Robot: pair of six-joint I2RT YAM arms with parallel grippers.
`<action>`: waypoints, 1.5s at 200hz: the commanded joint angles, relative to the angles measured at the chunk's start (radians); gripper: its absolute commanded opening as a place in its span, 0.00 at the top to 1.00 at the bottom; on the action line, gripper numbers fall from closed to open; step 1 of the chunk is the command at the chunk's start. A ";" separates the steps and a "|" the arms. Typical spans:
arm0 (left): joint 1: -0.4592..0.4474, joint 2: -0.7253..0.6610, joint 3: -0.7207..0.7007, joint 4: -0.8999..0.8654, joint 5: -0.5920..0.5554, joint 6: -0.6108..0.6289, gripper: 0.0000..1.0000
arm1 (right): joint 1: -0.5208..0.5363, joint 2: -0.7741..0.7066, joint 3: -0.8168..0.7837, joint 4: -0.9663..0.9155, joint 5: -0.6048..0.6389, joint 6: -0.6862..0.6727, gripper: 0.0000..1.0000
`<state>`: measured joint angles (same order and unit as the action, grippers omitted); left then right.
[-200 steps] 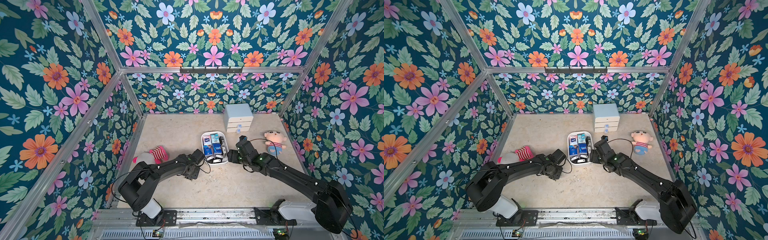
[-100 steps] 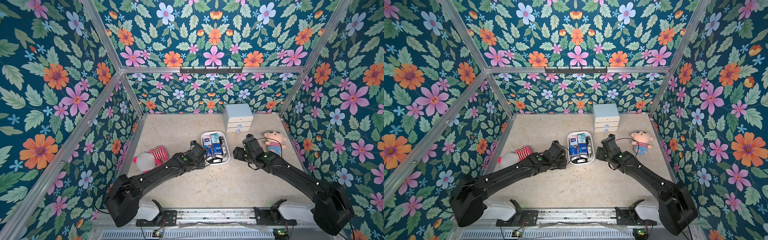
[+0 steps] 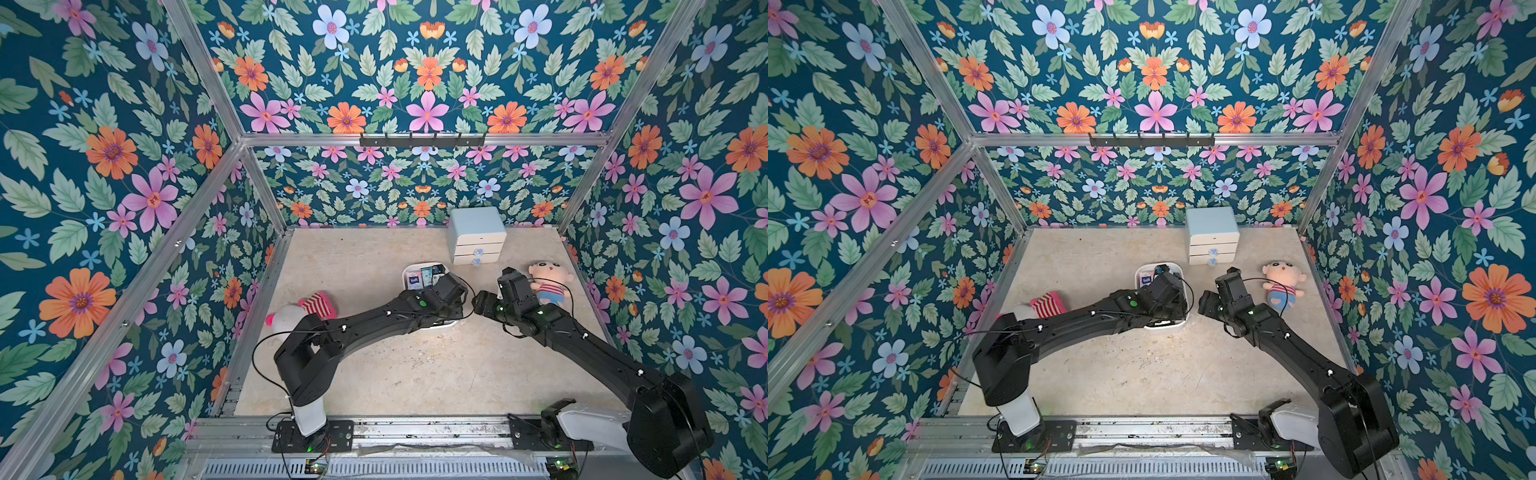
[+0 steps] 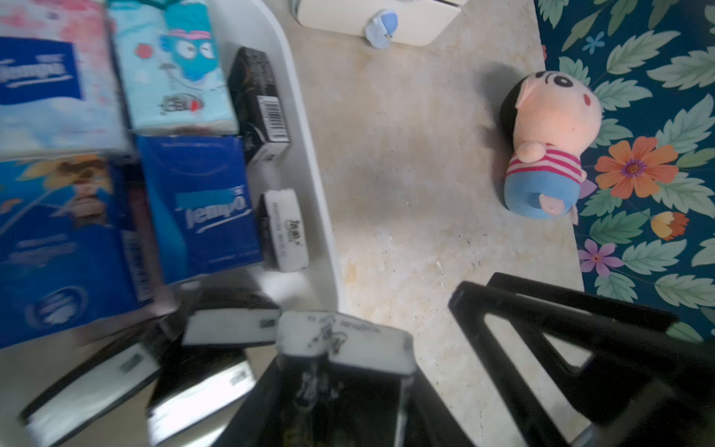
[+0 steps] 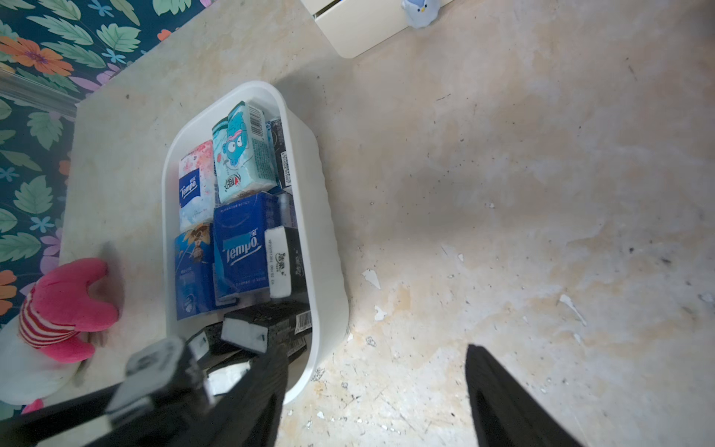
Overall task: Put the pocket tissues into the storage box
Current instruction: Place the pocket tissues in the storage box.
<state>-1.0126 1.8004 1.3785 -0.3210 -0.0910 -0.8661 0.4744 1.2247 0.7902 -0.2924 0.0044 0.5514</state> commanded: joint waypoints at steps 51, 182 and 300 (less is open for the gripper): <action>0.000 0.072 0.039 -0.023 -0.095 0.007 0.50 | -0.003 -0.055 -0.009 0.006 -0.010 -0.005 0.23; 0.012 0.148 0.081 -0.047 -0.267 0.000 0.36 | -0.003 -0.095 -0.054 0.079 -0.143 -0.043 0.24; 0.155 -0.185 -0.117 -0.080 -0.275 -0.100 0.22 | 0.136 -0.001 -0.051 0.316 -0.476 0.038 0.34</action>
<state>-0.9112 1.7027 1.3403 -0.3771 -0.3489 -0.9386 0.5686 1.1828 0.7128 -0.0860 -0.3958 0.5552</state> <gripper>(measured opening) 0.782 0.663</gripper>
